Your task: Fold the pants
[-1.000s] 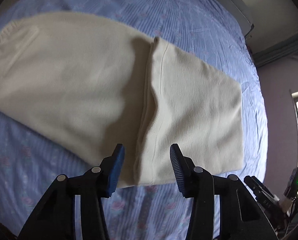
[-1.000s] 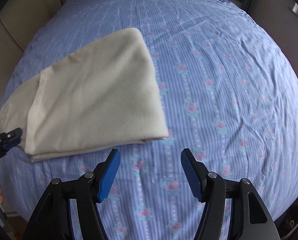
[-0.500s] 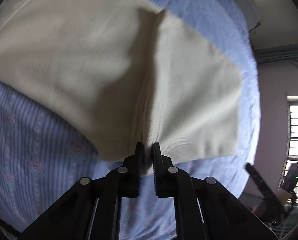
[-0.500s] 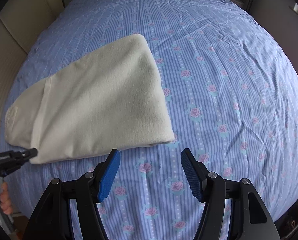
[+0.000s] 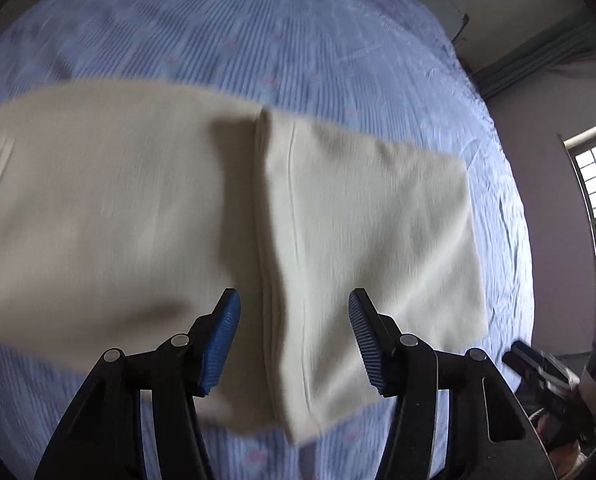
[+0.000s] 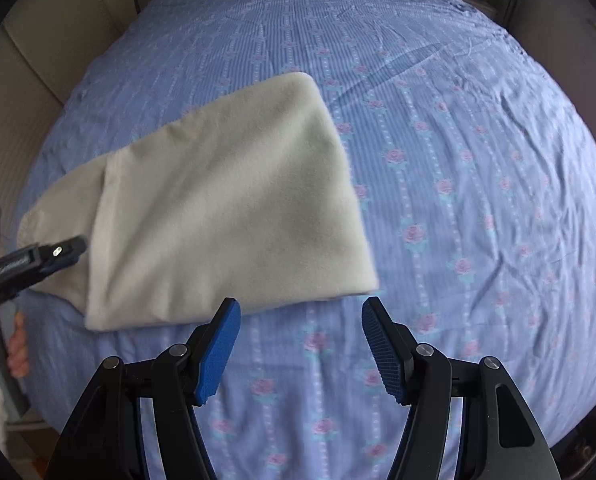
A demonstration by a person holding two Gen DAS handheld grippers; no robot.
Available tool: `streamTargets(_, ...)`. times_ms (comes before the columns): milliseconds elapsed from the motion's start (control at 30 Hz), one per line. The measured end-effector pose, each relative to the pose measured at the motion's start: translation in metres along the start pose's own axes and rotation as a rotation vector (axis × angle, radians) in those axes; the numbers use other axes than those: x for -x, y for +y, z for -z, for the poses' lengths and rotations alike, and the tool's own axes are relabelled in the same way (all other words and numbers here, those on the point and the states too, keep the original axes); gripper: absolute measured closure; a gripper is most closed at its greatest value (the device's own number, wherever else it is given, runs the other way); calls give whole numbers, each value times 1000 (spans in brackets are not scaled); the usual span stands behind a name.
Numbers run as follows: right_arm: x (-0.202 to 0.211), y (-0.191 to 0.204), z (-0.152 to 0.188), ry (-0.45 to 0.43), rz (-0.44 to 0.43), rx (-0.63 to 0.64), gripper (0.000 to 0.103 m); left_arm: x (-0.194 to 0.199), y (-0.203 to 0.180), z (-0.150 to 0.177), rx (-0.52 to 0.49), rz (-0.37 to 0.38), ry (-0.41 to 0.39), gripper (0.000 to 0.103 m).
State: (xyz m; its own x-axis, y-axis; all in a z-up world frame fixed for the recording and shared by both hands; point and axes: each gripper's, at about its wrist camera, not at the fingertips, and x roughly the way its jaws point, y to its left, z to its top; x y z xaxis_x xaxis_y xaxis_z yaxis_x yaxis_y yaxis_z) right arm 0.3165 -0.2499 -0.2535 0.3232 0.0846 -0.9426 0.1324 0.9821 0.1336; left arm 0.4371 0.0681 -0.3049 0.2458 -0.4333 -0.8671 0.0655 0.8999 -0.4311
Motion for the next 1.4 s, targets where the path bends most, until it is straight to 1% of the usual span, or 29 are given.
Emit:
streamTargets(33,-1,8,-2,6,-35,-19,40,-3,-1,-14,-28,2,-11,48)
streamTargets(100,-6,25,-2,25,-98,-46,40,-10,-4,-40,-93,-25,-22,48)
streamTargets(167,-12,45,5,55,-163,-120,39,-15,-1,-65,-138,-44,-27,48)
streamTargets(267,-30,73,22,123,-297,-292,39,-29,0,-84,-178,-25,9,48)
streamTargets(333,-44,94,31,162,-367,-349,39,-39,5,-95,-202,-24,44,48)
streamTargets(367,-51,102,32,167,-385,-364,39,-43,9,-98,-204,-28,50,48)
streamTargets(433,-61,114,34,177,-386,-393,40,-52,21,-105,-182,-9,62,49)
streamTargets(467,-67,118,34,179,-378,-416,40,-53,31,-104,-166,26,60,49)
streamTargets(533,-74,122,35,177,-365,-453,42,-59,38,-108,-143,66,62,49)
streamTargets(600,-78,125,35,165,-350,-471,45,-61,43,-111,-125,106,61,52)
streamTargets(633,-79,128,35,163,-339,-470,45,-62,47,-112,-112,131,63,60)
streamTargets(667,-79,132,36,165,-317,-466,47,-65,48,-115,-107,145,68,64)
streamTargets(733,-79,140,38,171,-298,-458,50,-65,50,-114,-110,174,62,66)
streamTargets(833,-72,149,43,154,-269,-431,50,-71,50,-112,-128,172,54,66)
streamTargets(900,-68,154,37,141,-250,-410,50,-72,58,-111,-90,205,49,67)
streamTargets(933,-66,155,35,133,-245,-403,50,-72,60,-112,-73,216,49,70)
streamTargets(967,-64,158,33,125,-236,-392,50,-70,62,-111,-64,222,53,76)
streamTargets(1033,-63,165,31,108,-224,-364,50,-63,66,-112,-46,254,57,82)
streamTargets(1167,-62,176,28,101,-240,-320,51,-35,66,-119,-49,311,3,85)
streamTargets(1200,-64,180,28,105,-238,-308,51,-33,65,-121,-56,311,-1,85)
streamTargets(1333,-81,194,27,135,-242,-275,51,-52,62,-126,-113,214,46,85)
streamTargets(1400,-91,196,28,160,-246,-269,51,-56,64,-128,-111,207,54,85)
